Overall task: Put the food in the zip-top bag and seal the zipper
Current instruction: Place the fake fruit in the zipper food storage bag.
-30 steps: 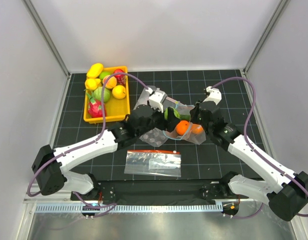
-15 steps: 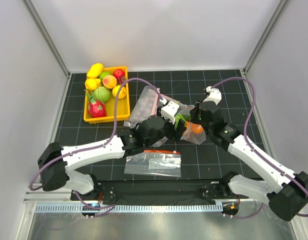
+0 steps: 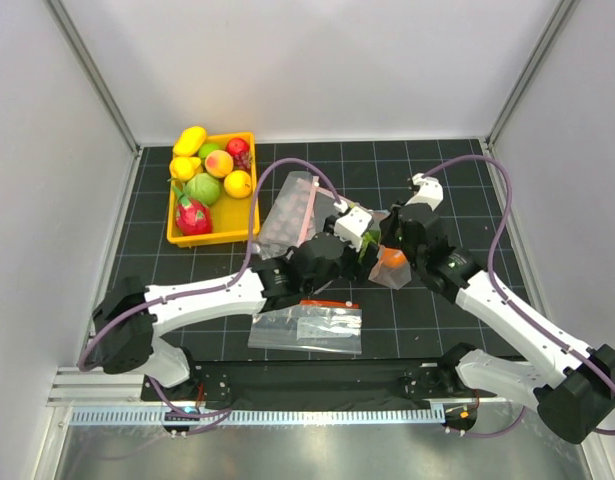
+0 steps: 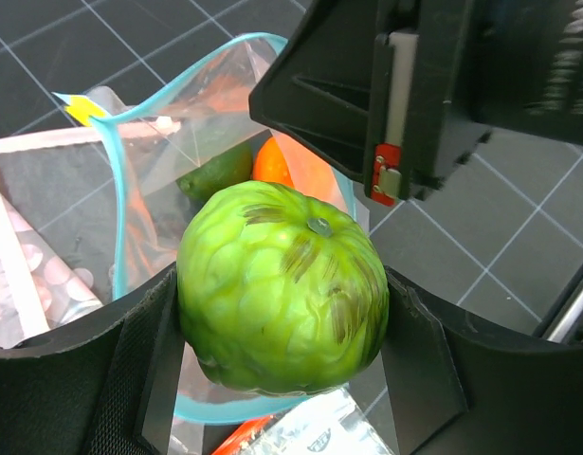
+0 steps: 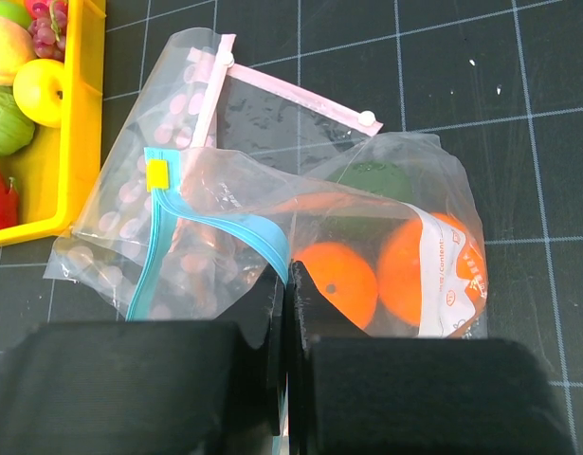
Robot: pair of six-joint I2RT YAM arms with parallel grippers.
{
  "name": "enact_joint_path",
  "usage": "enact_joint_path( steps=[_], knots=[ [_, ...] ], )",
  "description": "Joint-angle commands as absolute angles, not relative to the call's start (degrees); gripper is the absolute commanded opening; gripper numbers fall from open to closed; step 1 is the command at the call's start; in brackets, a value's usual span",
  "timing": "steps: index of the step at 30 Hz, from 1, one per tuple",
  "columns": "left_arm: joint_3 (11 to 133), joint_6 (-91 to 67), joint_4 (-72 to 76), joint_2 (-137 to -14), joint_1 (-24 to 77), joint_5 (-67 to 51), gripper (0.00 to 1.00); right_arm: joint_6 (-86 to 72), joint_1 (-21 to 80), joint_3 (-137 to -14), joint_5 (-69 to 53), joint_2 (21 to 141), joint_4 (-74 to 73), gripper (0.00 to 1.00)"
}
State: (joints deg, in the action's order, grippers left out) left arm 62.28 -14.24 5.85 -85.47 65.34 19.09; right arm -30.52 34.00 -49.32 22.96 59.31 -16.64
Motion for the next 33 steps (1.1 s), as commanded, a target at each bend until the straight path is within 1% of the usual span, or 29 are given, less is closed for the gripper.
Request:
enact_joint_path(
  steps=[1, 3, 6, 8, 10, 11, 12, 14, 15, 17, 18, 26, 30, 33],
  knots=[
    [65.91, -12.92, 8.70, -88.41, 65.65, 19.95, 0.57, -30.85, 33.84, -48.96, 23.73, 57.13, -13.19, 0.01],
    [66.88, -12.39, 8.26, -90.43, 65.65, 21.35, 0.57, -30.94, 33.84, -48.87, 23.82, 57.04, -13.27, 0.01],
    [66.71, -12.57, 8.70, -91.75, 65.13, 26.80, 0.57, -31.02, 33.84, -48.69, 23.99, 56.60, -13.27, 0.01],
    [66.53, -13.53, 8.70, -92.02, 63.90, 25.41, 0.57, -31.03, 33.84, -48.60, 23.99, 56.25, -13.10, 0.01],
    [66.80, -14.59, 8.70, -92.72, 62.59, 20.34, 0.60, -31.11, 33.84, -48.34, 24.17, 56.08, -12.92, 0.01],
    [67.06, -15.11, 8.61, -93.07, 62.32, 18.39, 0.64, -31.20, 33.84, -48.34, 24.26, 55.90, -12.92, 0.01],
    [67.32, -15.81, 8.61, -93.34, 62.05, 16.89, 0.72, -31.20, 33.84, -48.08, 24.34, 55.72, -12.83, 0.01],
    [68.03, -16.35, 8.53, -94.22, 61.88, 14.51, 0.79, -31.20, 33.84, -47.81, 24.61, 55.37, -12.39, 0.01],
    [68.11, -16.70, 8.61, -94.31, 61.88, 14.24, 0.88, -31.20, 33.84, -47.64, 24.70, 55.11, -12.22, 0.01],
    [67.94, -17.05, 8.70, -94.04, 61.87, 13.63, 0.94, -31.20, 33.84, -47.64, 24.78, 54.93, -12.39, 0.01],
    [67.85, -17.14, 8.79, -93.69, 61.87, 13.01, 1.00, -31.20, 33.84, -47.55, 24.79, 55.02, -12.31, 0.01],
    [66.62, -17.93, 8.09, -88.78, 61.70, 13.00, 1.00, -31.29, 33.84, -47.55, 24.78, 54.84, -12.22, 0.01],
    [65.92, -19.60, 4.93, -84.74, 61.79, 18.88, 0.98, -31.29, 33.84, -47.46, 25.05, 54.58, -12.30, 0.01],
    [63.47, -23.19, 5.01, -82.54, 61.53, 24.77, 0.92, -31.29, 33.84, -47.46, 25.22, 54.41, -12.30, 0.01]
  ],
)
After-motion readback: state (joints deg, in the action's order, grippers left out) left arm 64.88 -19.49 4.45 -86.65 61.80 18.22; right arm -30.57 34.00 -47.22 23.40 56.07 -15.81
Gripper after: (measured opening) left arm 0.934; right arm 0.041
